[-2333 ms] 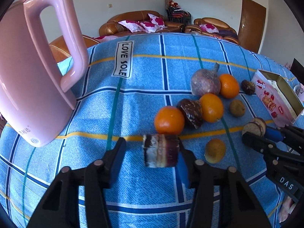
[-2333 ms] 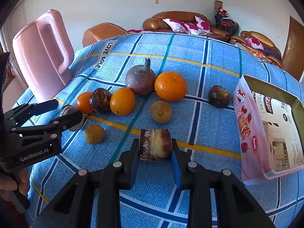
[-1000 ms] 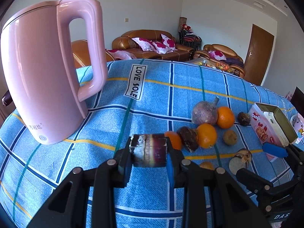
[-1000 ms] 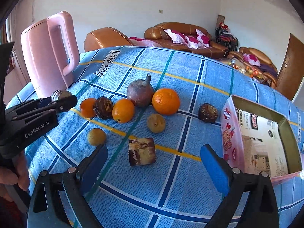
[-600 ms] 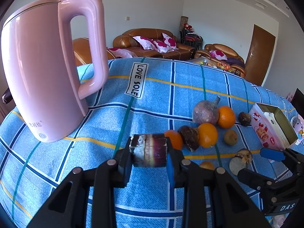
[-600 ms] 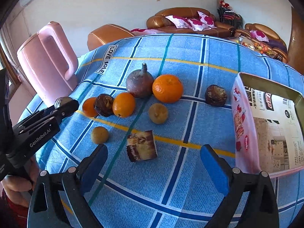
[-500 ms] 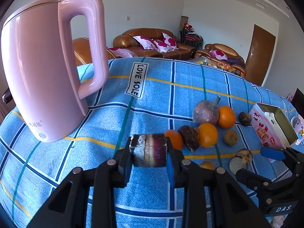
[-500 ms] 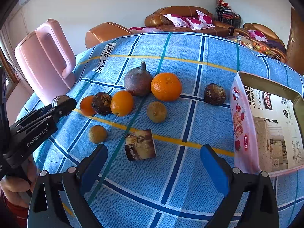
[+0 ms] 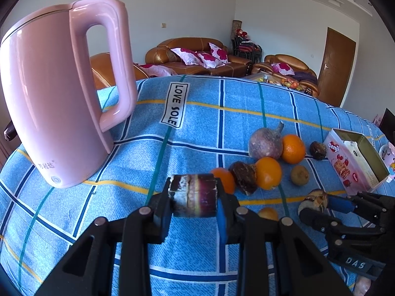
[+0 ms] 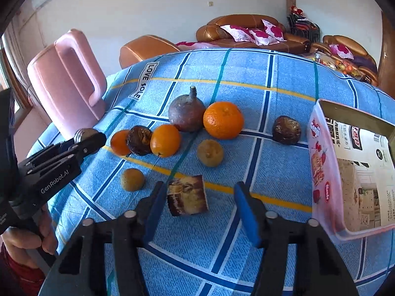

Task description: Organize fruits

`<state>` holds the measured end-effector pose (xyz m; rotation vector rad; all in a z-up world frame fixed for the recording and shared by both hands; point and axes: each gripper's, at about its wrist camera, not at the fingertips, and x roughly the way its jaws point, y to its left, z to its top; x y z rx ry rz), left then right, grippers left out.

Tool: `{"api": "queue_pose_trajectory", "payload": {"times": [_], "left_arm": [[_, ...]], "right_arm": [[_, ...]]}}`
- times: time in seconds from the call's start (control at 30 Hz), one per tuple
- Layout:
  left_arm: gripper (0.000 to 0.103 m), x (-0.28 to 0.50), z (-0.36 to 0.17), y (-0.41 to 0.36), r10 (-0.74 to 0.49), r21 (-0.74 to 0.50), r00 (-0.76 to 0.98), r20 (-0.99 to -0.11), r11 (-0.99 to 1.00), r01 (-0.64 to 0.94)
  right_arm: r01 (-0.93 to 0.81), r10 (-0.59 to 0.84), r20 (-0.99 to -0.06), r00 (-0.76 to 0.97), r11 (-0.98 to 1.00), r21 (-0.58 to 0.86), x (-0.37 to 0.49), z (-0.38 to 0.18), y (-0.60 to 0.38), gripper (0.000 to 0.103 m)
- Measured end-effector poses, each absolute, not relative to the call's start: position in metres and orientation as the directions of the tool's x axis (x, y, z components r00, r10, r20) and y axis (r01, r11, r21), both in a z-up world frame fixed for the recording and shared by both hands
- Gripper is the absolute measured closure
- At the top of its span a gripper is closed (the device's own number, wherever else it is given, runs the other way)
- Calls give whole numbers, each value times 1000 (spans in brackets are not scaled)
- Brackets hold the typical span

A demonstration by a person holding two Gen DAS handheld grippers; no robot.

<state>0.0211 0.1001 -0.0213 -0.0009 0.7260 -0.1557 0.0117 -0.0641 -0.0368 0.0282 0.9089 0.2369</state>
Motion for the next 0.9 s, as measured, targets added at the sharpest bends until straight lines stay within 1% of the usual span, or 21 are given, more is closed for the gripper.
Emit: {"api": "queue_pose_trajectory", "payload": {"times": [0.03, 0.13, 0.17, 0.2, 0.3, 0.37, 0.47, 0.6, 0.73, 0.9], "left_arm": [[71, 21, -21, 100, -147, -56, 738, -659, 988, 146], [71, 20, -19, 100, -154, -56, 745, -649, 986, 154], [72, 19, -17, 100, -159, -61, 747, -645, 986, 157], [72, 18, -17, 100, -166, -67, 749, -642, 985, 161], [72, 15, -13, 101, -188, -84, 760, -622, 981, 174], [72, 10, -8, 101, -213, -101, 774, -597, 976, 191], [72, 4, -1, 100, -268, -139, 793, -548, 963, 229], [72, -5, 9, 89, -294, -136, 819, -493, 956, 261], [72, -10, 14, 68, -315, -135, 814, -488, 949, 286], [72, -13, 21, 32, -359, -141, 803, -476, 932, 334]], "right_arm": [[-199, 196, -792, 578, 975, 96, 13, -40, -58, 60], [-204, 146, -791, 594, 979, 28, 11, -41, -52, 61], [-196, 138, -790, 597, 980, 24, 10, -41, -53, 69], [-190, 140, -789, 598, 981, 30, 10, -42, -55, 71], [-164, 147, -778, 611, 985, 57, 6, -38, -66, 71], [-151, 165, -740, 652, 985, 86, 0, -25, -76, 71], [-150, 234, -665, 709, 972, 183, -9, 0, -95, 71], [-127, 238, -610, 756, 967, 220, -15, 18, -118, 71], [-111, 247, -587, 771, 960, 258, -14, 24, -140, 71], [-88, 213, -563, 799, 967, 241, -23, 28, -172, 71]]}}
